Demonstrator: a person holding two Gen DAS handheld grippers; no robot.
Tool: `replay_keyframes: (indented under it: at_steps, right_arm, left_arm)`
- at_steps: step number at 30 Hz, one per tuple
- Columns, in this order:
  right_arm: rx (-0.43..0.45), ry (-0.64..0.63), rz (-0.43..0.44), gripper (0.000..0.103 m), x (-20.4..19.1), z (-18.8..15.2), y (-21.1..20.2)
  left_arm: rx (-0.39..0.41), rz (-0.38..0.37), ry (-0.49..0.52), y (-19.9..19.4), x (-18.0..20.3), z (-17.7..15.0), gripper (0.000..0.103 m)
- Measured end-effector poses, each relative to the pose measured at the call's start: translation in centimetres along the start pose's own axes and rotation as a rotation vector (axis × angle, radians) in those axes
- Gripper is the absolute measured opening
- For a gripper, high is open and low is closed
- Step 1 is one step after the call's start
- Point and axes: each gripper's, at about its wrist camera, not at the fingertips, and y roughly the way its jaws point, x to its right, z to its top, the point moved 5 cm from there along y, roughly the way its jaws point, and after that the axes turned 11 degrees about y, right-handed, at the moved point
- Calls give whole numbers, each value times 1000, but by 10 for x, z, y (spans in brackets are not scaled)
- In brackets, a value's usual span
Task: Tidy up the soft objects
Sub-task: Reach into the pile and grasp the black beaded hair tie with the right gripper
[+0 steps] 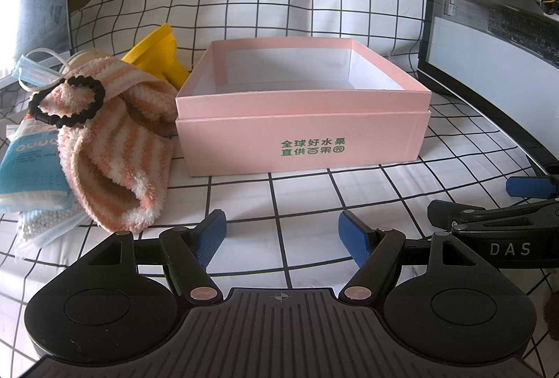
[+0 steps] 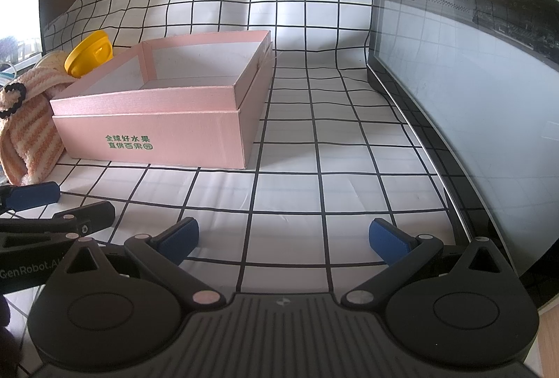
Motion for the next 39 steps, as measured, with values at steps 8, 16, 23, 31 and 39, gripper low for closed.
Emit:
replay_keyframes:
  at_steps: [8, 16, 23, 31, 39]
  right_arm:
    - [-105, -9, 2, 103, 0, 9, 9]
    - [-199, -4, -8, 93, -12, 18, 7]
    - [105, -156, 160, 90, -130, 29, -58]
    - [62, -333, 410, 66, -256, 59, -54]
    - [-97, -239, 430, 32, -275, 71, 29]
  left_arm:
    - [-2, -18, -31, -6, -7, -2, 72]
    - [53, 22, -175, -57, -117, 13, 71]
    - [70, -31, -333, -85, -231, 15, 70]
    - [32, -77, -398, -104, -275, -19, 70]
    - [-13, 1, -511, -156, -288, -82, 70]
